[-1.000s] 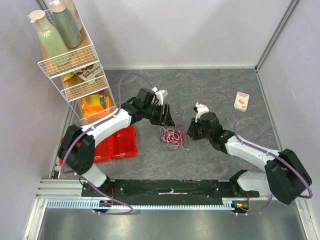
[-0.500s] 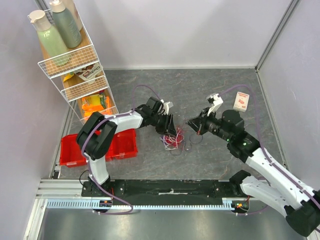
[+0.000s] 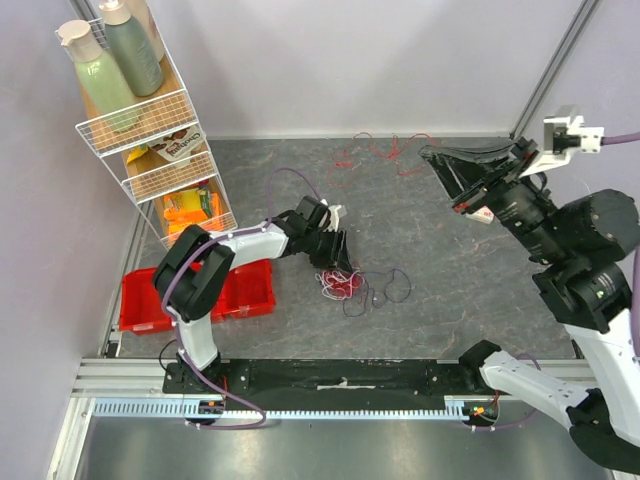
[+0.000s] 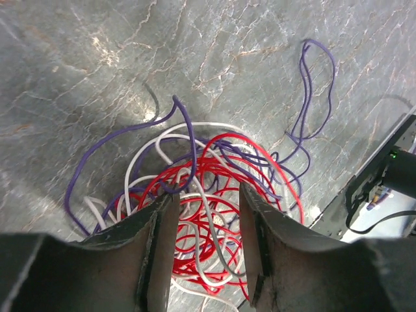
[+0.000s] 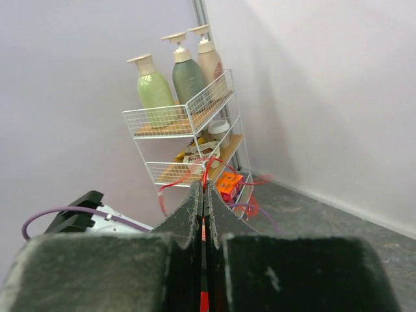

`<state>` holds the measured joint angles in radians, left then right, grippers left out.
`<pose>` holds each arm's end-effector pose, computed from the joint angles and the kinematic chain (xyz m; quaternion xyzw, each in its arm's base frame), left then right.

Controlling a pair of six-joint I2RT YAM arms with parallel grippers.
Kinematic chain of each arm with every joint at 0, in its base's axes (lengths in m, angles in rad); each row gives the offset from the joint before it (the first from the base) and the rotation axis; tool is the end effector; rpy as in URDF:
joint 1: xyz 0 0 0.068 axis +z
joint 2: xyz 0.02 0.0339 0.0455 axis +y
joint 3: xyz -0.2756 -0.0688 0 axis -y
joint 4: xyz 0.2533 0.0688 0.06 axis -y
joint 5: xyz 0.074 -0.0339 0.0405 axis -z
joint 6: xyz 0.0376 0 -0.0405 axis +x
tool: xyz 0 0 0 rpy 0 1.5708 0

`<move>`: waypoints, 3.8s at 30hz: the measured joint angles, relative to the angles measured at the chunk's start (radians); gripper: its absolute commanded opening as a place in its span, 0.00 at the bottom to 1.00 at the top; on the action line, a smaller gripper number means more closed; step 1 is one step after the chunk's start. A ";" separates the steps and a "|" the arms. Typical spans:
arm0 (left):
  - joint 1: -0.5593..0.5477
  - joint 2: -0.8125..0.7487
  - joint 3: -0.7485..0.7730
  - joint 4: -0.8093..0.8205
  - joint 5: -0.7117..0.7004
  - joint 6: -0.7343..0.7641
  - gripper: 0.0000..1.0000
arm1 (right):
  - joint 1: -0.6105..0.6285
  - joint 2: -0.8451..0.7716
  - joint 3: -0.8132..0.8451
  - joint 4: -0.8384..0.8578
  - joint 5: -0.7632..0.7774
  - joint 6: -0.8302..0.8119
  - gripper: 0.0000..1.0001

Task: Untangle the cables

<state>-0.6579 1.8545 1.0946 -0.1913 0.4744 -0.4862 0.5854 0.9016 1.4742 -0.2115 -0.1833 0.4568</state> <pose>0.2937 -0.2487 0.1596 0.1508 0.9162 -0.3486 0.1280 0.1073 0.0793 0.5565 -0.1115 0.5602 0.4529 0.6845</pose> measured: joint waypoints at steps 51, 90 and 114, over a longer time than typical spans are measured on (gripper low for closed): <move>-0.003 -0.755 -0.433 0.756 0.347 0.024 0.07 | 0.059 -0.045 -0.673 0.245 -0.362 0.126 0.00; -0.005 -1.270 -0.460 -0.085 -0.860 0.113 0.02 | 0.065 -0.105 -0.723 -0.019 0.111 0.070 0.98; -0.005 -1.127 -0.471 -0.603 -0.917 -0.549 0.54 | 0.065 -0.100 -0.796 -0.004 0.106 0.085 0.98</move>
<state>-0.6632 0.7277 0.6239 -0.7940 -0.4427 -1.0351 0.6506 0.8017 0.6781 -0.2157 -0.0772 0.5419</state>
